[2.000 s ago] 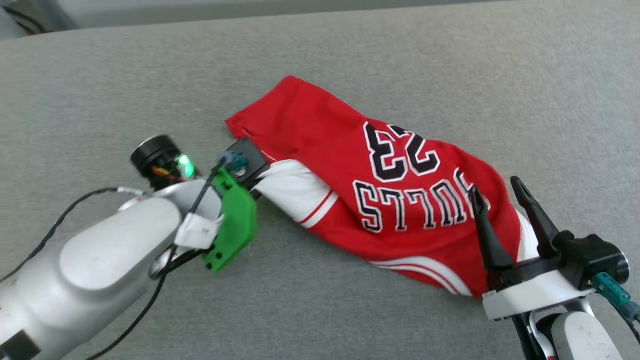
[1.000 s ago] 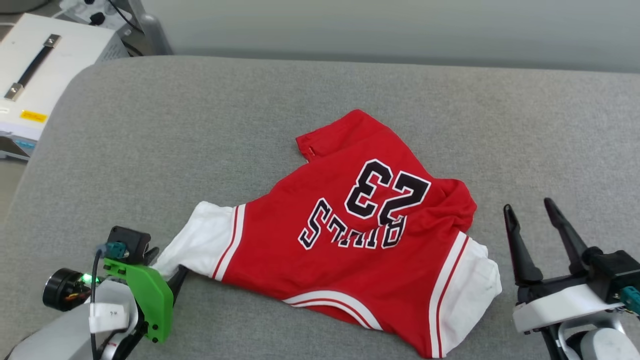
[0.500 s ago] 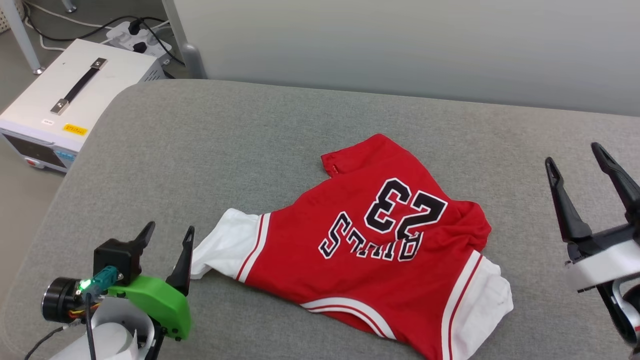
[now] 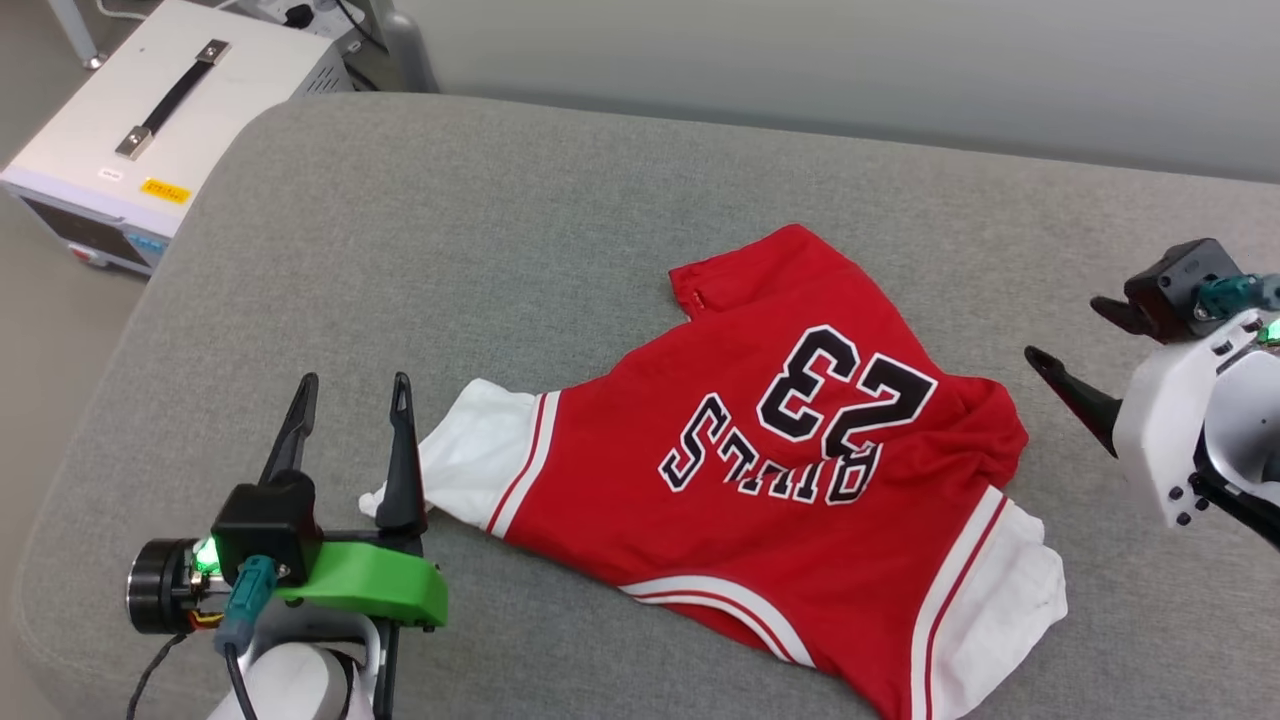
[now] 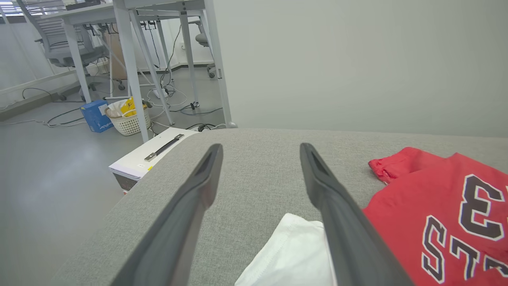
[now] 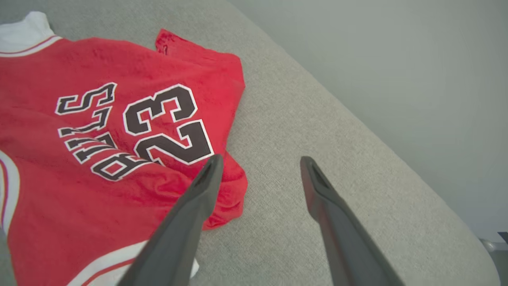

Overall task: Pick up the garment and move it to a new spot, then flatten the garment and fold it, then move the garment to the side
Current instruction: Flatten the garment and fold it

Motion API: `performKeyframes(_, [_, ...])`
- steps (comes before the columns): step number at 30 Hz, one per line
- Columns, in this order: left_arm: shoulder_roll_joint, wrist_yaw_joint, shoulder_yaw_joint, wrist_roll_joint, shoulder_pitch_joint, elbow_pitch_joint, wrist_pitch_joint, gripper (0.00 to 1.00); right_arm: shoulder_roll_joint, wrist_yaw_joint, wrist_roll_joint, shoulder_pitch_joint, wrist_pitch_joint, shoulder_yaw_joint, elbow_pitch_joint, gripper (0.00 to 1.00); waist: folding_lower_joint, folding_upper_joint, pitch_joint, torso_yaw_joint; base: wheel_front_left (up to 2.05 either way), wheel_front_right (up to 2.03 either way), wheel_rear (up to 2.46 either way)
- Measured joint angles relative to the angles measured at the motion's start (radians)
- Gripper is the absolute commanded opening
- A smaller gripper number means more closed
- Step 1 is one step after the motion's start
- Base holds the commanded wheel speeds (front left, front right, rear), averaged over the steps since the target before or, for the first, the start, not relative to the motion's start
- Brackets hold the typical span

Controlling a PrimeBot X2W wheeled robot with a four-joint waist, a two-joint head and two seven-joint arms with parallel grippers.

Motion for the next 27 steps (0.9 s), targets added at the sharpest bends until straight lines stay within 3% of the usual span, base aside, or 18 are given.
performKeyframes(3, [-0.073,-0.035,0.065,0.062,0.025,0.008,0.0,1.0,-0.03,0.0,0.06,-0.06,0.116,0.079,0.043,1.0,0.0,0.0,0.029,0.013,0.0,0.0,0.0])
performKeyframes(9, [-0.188,-0.123,0.161,0.157,0.04,0.032,0.0,1.0,-0.03,0.0,0.135,-0.161,0.22,0.216,0.155,1.0,0.0,0.0,0.085,0.042,0.0,0.0,0.0])
performKeyframes(15, [-0.278,-0.205,0.229,0.234,0.039,0.058,0.0,1.0,0.005,0.0,0.166,-0.197,0.225,0.335,0.307,1.0,0.0,0.0,0.132,0.076,0.0,0.0,0.0])
performKeyframes(20, [-0.33,-0.258,0.282,0.287,0.04,0.079,0.0,1.0,0.001,-0.001,0.21,-0.229,0.169,0.404,0.348,1.0,0.0,0.0,0.154,0.096,0.0,0.0,0.0])
performKeyframes(21, [-0.335,-0.265,0.291,0.293,0.04,0.082,0.0,1.0,0.001,-0.001,0.212,-0.234,0.15,0.416,0.351,0.31,0.0,0.0,0.153,0.096,0.0,0.0,0.0])
performKeyframes(22, [-0.341,-0.273,0.302,0.3,0.042,0.085,0.0,1.0,0.001,-0.001,0.217,-0.24,0.124,0.429,0.355,0.0,0.0,0.0,0.152,0.095,0.0,0.0,0.0])
performKeyframes(27, [-0.366,-0.307,0.346,0.334,0.065,0.097,0.0,1.0,0.016,-0.001,0.239,-0.248,-0.042,0.452,0.355,0.0,0.0002,0.0,0.126,0.081,0.0,0.0,0.0])
